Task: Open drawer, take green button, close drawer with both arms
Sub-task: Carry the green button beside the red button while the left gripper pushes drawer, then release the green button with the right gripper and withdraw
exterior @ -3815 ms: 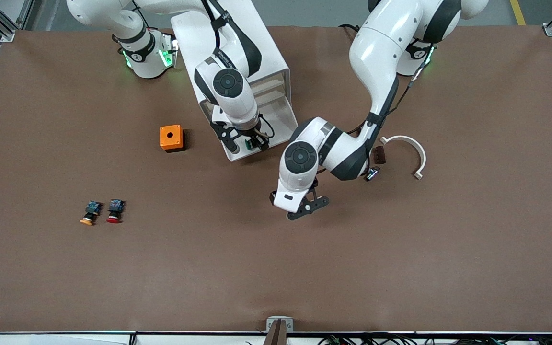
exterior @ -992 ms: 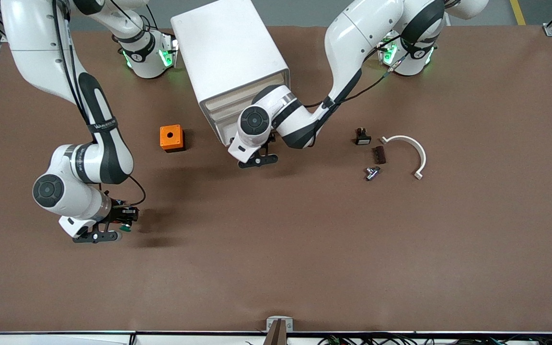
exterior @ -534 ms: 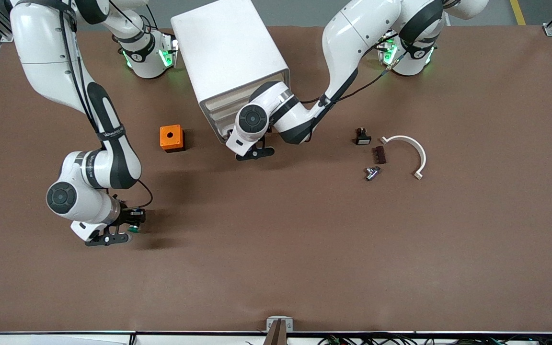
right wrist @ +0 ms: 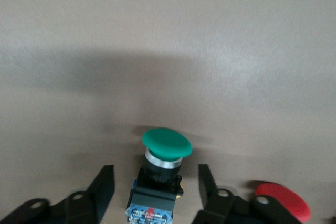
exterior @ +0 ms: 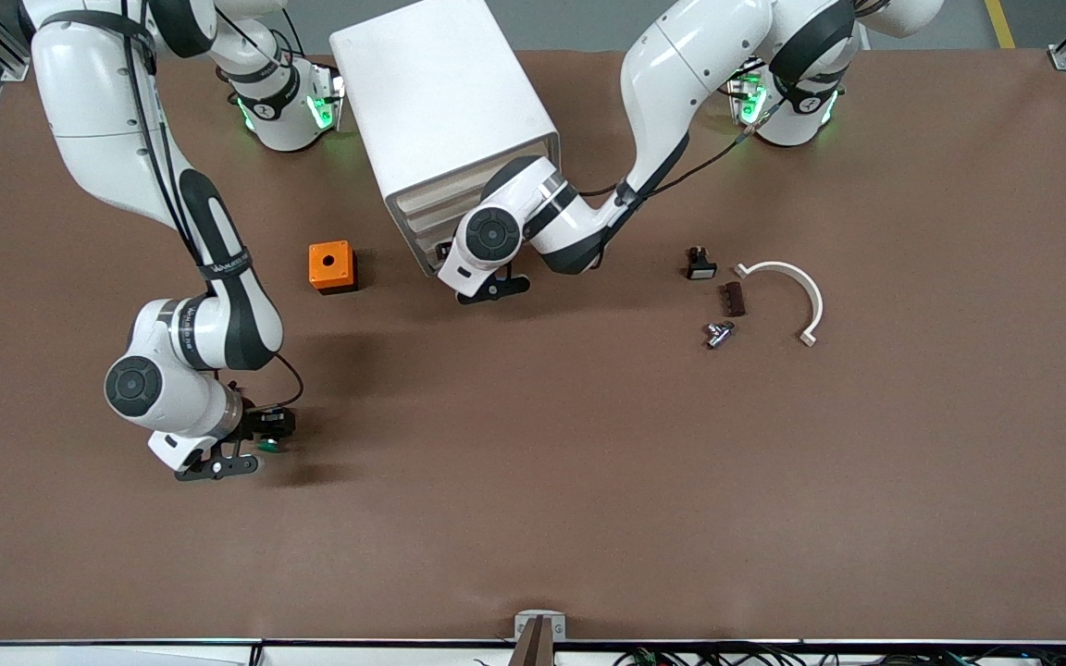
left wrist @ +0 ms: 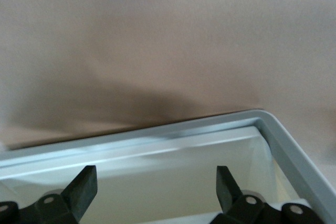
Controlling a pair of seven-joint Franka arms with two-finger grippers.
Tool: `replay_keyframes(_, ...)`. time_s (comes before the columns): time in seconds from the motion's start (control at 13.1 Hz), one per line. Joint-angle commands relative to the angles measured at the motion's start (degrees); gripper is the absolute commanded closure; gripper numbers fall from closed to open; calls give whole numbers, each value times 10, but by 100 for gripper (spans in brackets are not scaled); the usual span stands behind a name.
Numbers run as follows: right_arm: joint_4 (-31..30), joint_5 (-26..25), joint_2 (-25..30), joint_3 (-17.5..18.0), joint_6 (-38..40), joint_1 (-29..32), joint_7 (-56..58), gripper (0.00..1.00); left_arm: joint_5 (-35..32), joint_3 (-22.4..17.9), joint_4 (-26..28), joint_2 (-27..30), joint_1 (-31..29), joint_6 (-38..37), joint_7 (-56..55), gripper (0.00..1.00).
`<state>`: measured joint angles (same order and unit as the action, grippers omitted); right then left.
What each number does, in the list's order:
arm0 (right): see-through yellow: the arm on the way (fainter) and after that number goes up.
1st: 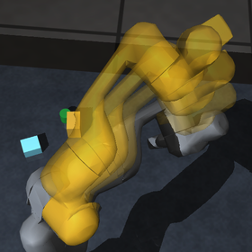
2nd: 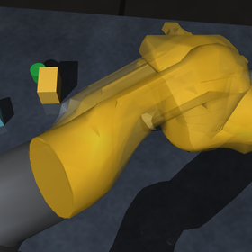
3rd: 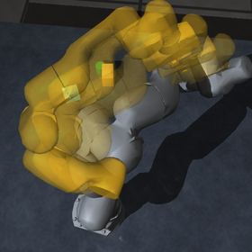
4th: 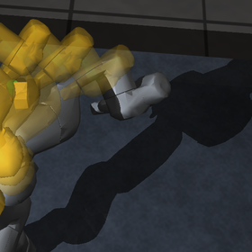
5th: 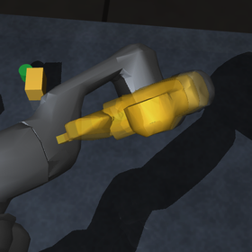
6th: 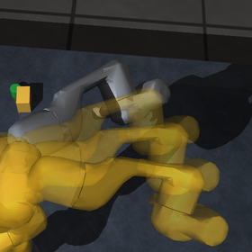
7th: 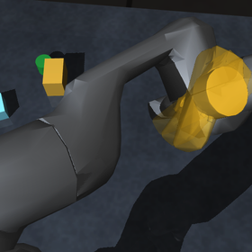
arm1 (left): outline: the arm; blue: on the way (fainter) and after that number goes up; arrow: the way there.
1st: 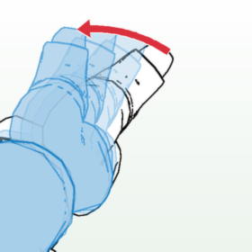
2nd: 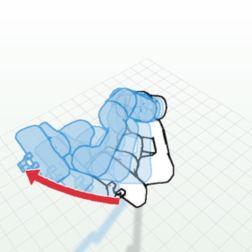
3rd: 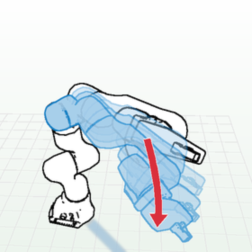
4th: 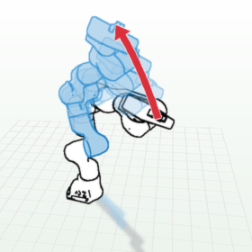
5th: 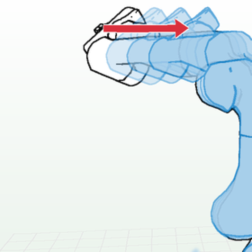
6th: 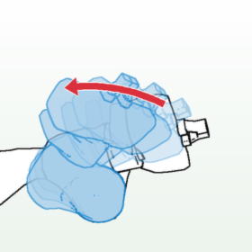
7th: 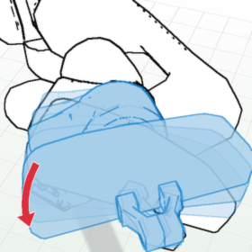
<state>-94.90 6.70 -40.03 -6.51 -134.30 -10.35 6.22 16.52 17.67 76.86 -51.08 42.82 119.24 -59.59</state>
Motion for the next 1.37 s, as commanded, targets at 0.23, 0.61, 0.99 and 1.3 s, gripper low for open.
replay_keyframes(0.23, 22, 7, 49, -4, 16, 14, 9, 0, 19, 10, 13, 10, -6, 3, 8, 0)
replay_keyframes(0.61, 17, 1, 169, -19, 118, 19, 6, 0, 11, 7, 8, 55, -48, 3, 7, 0)
replay_keyframes(0.99, 0, -9, 285, -37, 217, 20, -2, 0, 7, 6, 8, 109, -151, 2, 6, 0)
replay_keyframes(1.3, 13, -32, 351, -39, 278, 20, -11, 0, -42, 6, 10, 120, -224, 1, 5, 0)
